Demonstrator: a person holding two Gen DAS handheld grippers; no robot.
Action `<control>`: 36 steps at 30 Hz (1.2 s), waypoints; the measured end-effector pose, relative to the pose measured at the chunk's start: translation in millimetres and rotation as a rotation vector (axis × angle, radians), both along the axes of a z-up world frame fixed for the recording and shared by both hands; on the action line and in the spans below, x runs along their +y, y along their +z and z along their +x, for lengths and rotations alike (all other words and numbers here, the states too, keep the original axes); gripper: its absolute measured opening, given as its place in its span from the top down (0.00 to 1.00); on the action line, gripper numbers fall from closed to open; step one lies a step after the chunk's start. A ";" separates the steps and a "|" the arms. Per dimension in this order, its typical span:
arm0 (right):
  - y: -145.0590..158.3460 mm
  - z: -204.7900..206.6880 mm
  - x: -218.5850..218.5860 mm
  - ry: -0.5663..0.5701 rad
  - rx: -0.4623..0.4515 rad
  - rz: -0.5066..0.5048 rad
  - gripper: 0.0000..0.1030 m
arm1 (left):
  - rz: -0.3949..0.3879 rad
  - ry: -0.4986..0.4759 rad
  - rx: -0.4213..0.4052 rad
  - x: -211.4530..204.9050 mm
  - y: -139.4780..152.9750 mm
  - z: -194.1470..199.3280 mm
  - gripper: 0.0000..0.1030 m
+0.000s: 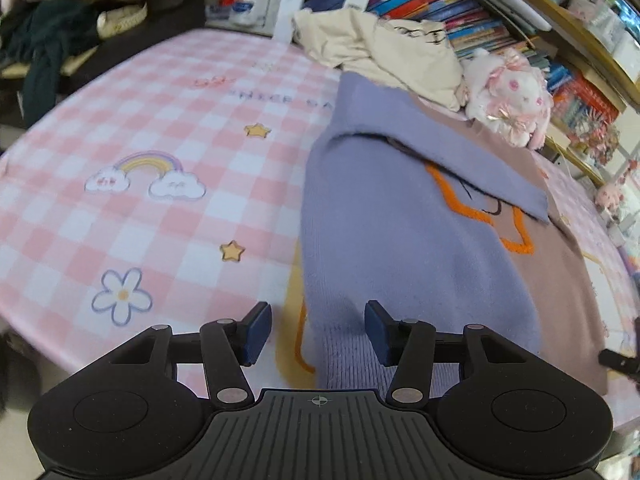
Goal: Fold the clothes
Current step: 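Grasp the mauve hem edge with the right gripper while the left grasps the lavender hem edge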
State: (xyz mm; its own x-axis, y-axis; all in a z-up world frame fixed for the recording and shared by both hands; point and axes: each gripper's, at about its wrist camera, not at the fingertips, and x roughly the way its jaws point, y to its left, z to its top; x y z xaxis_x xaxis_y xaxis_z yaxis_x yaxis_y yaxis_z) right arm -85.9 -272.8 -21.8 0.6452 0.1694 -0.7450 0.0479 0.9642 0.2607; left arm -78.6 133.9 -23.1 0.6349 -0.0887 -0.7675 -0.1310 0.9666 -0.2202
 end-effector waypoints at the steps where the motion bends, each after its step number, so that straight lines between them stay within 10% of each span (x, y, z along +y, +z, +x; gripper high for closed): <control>1: 0.5 1.6 1.2 0.002 0.006 0.005 0.91 | -0.002 -0.014 0.002 -2.6 -0.4 1.5 0.80; 4: 5.0 4.2 7.3 0.022 0.009 -0.021 0.94 | -0.047 -0.007 0.010 -0.5 -1.5 6.9 0.95; 16: 30.5 -2.3 3.9 0.081 -0.074 0.132 0.95 | -0.057 -0.087 -0.052 -9.9 17.4 8.7 0.94; 22: 5.2 5.4 -16.2 -0.021 0.044 0.181 0.89 | -0.189 -0.026 0.011 12.2 6.4 8.3 0.63; 28: -2.0 8.5 -17.8 -0.037 0.081 0.231 0.72 | -0.259 0.034 0.021 20.7 -5.4 3.0 0.59; 36: -5.1 3.2 -13.3 -0.006 0.093 0.248 0.91 | -0.316 0.021 0.040 27.2 -13.8 4.4 0.96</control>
